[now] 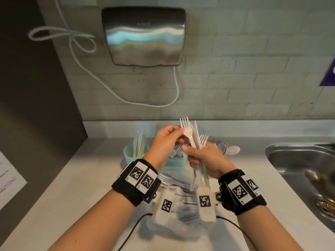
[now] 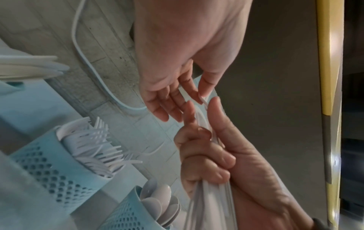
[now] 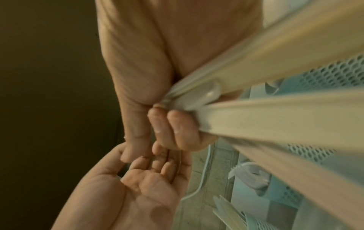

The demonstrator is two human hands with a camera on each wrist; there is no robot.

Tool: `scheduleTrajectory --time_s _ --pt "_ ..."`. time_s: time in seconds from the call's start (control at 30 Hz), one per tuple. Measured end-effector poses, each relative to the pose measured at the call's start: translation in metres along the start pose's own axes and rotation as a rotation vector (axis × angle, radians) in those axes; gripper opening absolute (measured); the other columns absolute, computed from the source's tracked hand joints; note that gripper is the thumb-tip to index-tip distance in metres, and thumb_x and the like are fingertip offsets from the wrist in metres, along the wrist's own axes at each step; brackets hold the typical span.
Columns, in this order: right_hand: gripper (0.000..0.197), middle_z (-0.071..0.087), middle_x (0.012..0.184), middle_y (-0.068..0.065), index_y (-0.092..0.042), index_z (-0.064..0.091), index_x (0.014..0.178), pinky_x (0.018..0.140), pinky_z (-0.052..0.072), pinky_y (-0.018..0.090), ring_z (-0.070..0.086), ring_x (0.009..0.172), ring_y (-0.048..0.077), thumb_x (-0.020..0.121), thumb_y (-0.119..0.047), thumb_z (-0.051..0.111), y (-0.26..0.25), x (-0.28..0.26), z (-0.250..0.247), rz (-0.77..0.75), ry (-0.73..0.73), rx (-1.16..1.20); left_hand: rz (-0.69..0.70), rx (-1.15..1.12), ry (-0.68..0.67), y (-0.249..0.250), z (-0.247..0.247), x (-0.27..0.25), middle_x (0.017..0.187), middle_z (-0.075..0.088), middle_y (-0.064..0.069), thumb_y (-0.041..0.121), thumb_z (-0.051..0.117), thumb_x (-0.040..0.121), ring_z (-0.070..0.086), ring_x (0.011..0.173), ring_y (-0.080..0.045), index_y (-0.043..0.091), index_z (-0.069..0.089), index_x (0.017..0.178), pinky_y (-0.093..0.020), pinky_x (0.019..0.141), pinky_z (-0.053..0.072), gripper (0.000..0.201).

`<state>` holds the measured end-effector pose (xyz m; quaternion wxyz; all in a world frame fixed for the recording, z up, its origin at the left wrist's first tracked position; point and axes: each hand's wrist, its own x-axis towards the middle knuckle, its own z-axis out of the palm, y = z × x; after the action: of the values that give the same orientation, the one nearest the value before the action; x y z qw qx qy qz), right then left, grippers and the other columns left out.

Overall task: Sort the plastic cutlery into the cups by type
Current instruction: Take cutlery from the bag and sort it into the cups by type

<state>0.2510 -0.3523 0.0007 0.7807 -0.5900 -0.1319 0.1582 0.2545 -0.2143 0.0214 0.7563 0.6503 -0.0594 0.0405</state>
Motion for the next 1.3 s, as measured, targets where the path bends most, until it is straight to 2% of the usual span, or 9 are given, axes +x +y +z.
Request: scheduleTrajectory --time_s 0.2,0.33,0.53,0.63,0.87,1.0,1.07,1.2,1.3 --pt "0.022 0.039 0.055 0.001 -0.002 0.058 0.101 0.038 0.025 0.018 0.031 0.039 0.008 0.081 0.001 0.064 0.005 0.005 0.011 0.062 -0.078 -0.019 -0.103 -0.094 -0.128 0.004 -0.009 -0.004 0.114 0.065 -0.021 0.010 0.043 0.093 0.061 0.101 -0.027 -0.002 0.063 0.112 -0.042 0.096 0.048 0.029" --pt "0.016 0.035 0.055 0.001 -0.006 0.051 0.080 0.038 0.023 0.018 0.029 0.040 0.008 0.079 0.009 0.057 0.004 0.004 0.014 0.085 -0.115 -0.011 -0.116 -0.047 -0.258 0.005 -0.014 -0.006 0.093 0.074 -0.005 -0.003 0.040 0.090 0.067 0.088 -0.018 0.015 0.075 0.083 -0.027 0.078 0.053 0.040" --pt "0.015 0.040 0.054 0.002 -0.006 0.048 0.070 0.039 0.029 0.018 0.035 0.038 0.008 0.068 0.009 0.049 0.003 0.004 0.016 0.121 -0.136 -0.032 -0.015 0.071 -0.196 -0.006 -0.008 -0.007 0.101 0.065 -0.018 -0.003 0.061 0.084 0.054 0.086 -0.027 0.010 0.066 0.105 -0.025 0.066 0.046 0.026" --pt "0.018 0.046 0.054 0.000 -0.005 0.047 0.074 0.038 0.027 0.016 0.033 0.039 0.007 0.067 0.011 0.046 0.003 0.004 0.015 0.152 -0.162 -0.009 -0.005 0.056 -0.137 -0.008 -0.004 -0.005 0.095 0.064 -0.006 -0.004 0.066 0.080 0.058 0.076 -0.016 0.021 0.050 0.099 -0.018 0.048 0.042 0.035" --pt "0.034 0.035 0.056 0.002 -0.006 0.048 0.094 0.039 0.025 0.018 0.029 0.041 0.007 0.064 0.011 0.046 0.007 0.007 0.010 0.132 -0.069 0.041 -0.036 0.066 -0.024 -0.012 0.003 -0.007 0.108 0.056 -0.007 0.001 0.072 0.077 0.060 0.079 -0.007 0.018 0.037 0.126 -0.013 0.058 0.050 0.062" --pt "0.030 0.032 0.054 0.001 -0.003 0.055 0.091 0.040 0.026 0.019 0.029 0.043 0.008 0.074 0.017 0.042 0.007 0.007 0.008 0.122 -0.054 0.025 -0.025 0.189 -0.026 -0.016 0.005 -0.010 0.086 0.062 -0.011 0.010 0.070 0.081 0.057 0.071 -0.010 0.001 0.062 0.106 -0.011 0.059 0.048 0.028" --pt "0.031 0.034 0.053 0.001 -0.003 0.056 0.087 0.041 0.028 0.019 0.031 0.044 0.009 0.082 0.020 0.036 0.007 0.006 0.010 0.120 -0.044 0.002 -0.011 0.219 -0.016 -0.016 0.005 -0.011 0.075 0.056 -0.010 0.011 0.066 0.085 0.053 0.067 -0.013 -0.003 0.063 0.100 -0.015 0.059 0.046 0.021" --pt "0.029 0.035 0.059 0.004 -0.004 0.054 0.079 0.044 0.031 0.021 0.037 0.044 0.010 0.086 0.016 0.034 0.009 0.006 0.017 0.150 -0.043 0.023 -0.055 0.334 -0.028 -0.017 0.007 -0.010 0.096 0.061 -0.017 0.021 0.053 0.094 0.059 0.081 -0.019 0.002 0.053 0.108 -0.036 0.076 0.053 0.024" --pt "0.019 0.043 0.060 0.008 -0.002 0.054 0.083 0.049 0.037 0.024 0.044 0.047 0.014 0.086 0.010 0.039 0.011 0.007 0.017 0.153 -0.074 -0.019 -0.098 0.360 -0.018 -0.017 0.004 -0.010 0.093 0.057 -0.016 0.027 0.045 0.097 0.058 0.067 -0.021 0.005 0.045 0.108 -0.033 0.053 0.051 0.024"
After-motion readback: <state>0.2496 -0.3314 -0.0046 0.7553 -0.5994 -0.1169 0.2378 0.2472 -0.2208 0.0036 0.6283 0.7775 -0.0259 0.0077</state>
